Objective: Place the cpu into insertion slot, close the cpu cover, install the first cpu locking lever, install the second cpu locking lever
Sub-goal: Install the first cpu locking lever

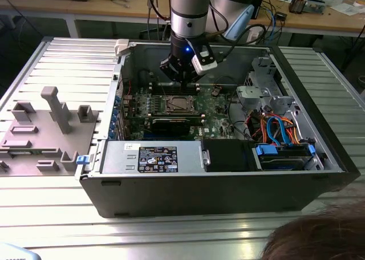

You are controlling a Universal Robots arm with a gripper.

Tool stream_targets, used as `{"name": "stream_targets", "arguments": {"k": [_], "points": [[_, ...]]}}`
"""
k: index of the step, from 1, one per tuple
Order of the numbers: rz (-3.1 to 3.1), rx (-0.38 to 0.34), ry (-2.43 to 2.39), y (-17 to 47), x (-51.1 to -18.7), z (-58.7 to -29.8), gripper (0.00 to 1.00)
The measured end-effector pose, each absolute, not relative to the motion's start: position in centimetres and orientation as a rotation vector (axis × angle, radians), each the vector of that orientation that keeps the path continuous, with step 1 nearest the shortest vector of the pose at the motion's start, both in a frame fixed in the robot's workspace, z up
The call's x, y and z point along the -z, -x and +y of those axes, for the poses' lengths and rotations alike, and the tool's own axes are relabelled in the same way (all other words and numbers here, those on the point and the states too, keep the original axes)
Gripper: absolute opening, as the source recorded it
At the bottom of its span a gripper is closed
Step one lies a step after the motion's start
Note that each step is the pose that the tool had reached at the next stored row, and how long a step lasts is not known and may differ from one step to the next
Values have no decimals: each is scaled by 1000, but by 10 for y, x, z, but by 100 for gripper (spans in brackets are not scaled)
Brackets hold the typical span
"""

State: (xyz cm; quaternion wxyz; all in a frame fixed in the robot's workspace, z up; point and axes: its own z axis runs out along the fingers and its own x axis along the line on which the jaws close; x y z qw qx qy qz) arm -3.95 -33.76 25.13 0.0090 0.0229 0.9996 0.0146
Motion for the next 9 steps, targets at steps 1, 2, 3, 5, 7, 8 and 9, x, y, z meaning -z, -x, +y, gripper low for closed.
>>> {"name": "stream_targets", "arguments": {"k": [1, 2, 3, 5, 7, 8, 9], "points": [[3122, -44, -72, 40, -251, -338, 11], [3122, -43, -72, 40, -251, -338, 11], [3122, -39, -71, 40, -251, -338, 11], [3122, -37, -72, 40, -251, -338, 11], [3122, -36, -71, 40, -252, -337, 11], [3122, -36, -72, 40, -252, -337, 11], [3122, -36, -72, 40, -252, -337, 11]]}}
